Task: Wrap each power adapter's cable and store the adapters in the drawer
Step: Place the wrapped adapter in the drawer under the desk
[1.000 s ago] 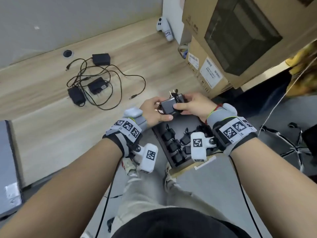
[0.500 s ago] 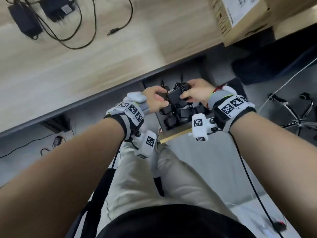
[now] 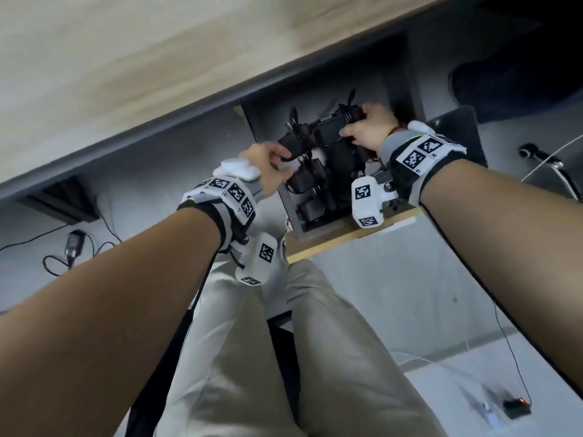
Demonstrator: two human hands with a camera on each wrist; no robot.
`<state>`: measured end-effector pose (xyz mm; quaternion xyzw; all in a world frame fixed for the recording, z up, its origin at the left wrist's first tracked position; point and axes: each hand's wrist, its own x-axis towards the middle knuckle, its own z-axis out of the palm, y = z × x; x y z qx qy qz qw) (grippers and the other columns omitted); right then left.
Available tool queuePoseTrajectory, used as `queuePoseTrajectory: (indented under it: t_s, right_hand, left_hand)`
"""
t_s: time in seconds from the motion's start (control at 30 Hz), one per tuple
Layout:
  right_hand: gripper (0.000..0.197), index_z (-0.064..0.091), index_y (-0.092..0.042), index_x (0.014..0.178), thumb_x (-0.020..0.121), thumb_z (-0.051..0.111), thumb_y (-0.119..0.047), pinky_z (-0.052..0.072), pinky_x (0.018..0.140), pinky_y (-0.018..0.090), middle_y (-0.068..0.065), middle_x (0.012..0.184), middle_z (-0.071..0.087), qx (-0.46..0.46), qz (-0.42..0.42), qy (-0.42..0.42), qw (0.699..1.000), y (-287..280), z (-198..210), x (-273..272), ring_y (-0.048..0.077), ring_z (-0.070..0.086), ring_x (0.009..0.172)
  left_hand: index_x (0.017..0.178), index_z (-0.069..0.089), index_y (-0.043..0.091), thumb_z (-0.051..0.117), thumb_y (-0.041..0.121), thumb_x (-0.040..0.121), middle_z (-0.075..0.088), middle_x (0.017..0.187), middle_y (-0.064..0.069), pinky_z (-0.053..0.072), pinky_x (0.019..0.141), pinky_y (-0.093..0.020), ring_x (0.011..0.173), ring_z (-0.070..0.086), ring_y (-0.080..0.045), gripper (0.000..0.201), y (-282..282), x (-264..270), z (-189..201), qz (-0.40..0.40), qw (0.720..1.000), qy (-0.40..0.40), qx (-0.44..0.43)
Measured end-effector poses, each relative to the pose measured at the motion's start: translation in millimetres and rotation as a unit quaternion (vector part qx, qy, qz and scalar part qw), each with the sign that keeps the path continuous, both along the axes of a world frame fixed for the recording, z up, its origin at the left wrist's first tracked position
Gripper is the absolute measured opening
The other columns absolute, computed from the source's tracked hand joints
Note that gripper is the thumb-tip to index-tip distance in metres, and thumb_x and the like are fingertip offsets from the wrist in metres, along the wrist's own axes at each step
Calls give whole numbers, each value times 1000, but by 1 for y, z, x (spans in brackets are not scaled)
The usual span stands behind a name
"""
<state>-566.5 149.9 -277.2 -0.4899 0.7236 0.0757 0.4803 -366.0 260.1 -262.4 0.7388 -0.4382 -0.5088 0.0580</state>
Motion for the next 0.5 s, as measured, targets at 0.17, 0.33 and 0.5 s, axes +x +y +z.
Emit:
queuePoseTrajectory:
  t_s: [0.17,0.33,0.5]
  right_hand:
    - [38,66,-14,116,82,73,-28,46,81,25,4,113,68,-32,60,38,997,-13,-26,1,24,63,104]
    - [44,61,-11,124,87,69,-33,46,88,29,7,123,65,-32,95,73,992,-12,-45,0,27,60,113]
    - [46,59,-10,126,87,68,-34,47,94,32,8,126,63,-26,124,107,986,-11,-57,-1,29,59,116]
  left_hand:
    - [113,65,28,72,26,84,54,79,16,34,52,-13,62,51,2,30,-3,2,-21,-27,999,-33,4]
    - [121,62,25,67,16,85,55,88,11,42,64,-17,73,54,-8,37,-13,0,-32,-43,997,-47,40]
    - [131,57,18,60,1,85,62,120,-8,44,86,-26,112,60,-27,49,-17,-6,-31,-35,996,-65,51]
